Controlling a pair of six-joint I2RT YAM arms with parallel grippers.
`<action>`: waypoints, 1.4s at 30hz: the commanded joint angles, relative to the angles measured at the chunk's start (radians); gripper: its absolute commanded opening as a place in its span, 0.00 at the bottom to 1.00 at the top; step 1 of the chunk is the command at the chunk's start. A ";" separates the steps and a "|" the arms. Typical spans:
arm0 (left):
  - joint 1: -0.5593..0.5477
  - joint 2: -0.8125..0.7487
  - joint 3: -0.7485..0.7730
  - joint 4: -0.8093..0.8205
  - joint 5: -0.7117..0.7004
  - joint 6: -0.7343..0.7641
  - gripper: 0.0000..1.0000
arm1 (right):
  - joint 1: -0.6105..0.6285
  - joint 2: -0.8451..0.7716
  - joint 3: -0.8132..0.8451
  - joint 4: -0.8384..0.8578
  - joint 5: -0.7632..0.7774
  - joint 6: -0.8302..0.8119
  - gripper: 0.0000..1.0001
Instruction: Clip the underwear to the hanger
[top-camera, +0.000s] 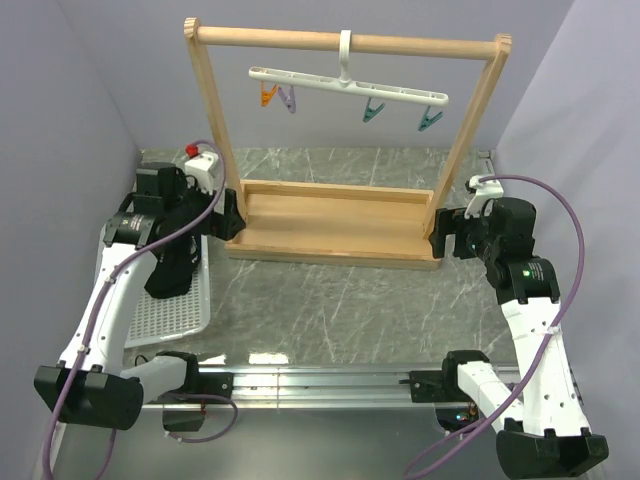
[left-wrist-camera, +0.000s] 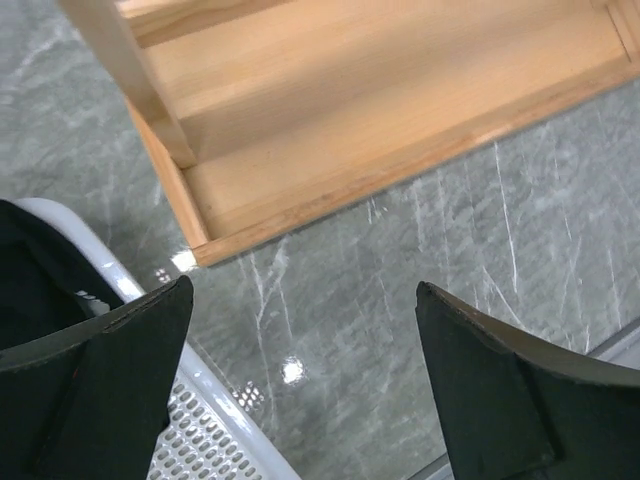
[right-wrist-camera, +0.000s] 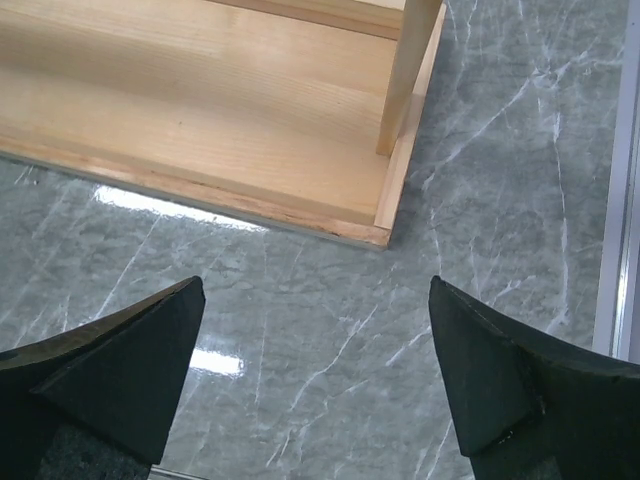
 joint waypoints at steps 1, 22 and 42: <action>0.048 -0.020 0.098 0.048 -0.032 -0.061 0.99 | -0.006 -0.008 0.028 -0.004 0.011 -0.011 1.00; 0.548 0.208 0.201 0.042 -0.151 -0.339 0.92 | -0.005 0.095 0.084 0.027 -0.026 -0.008 1.00; 0.532 0.557 0.226 0.084 -0.381 -0.184 0.62 | -0.006 0.150 0.061 0.056 -0.027 -0.013 1.00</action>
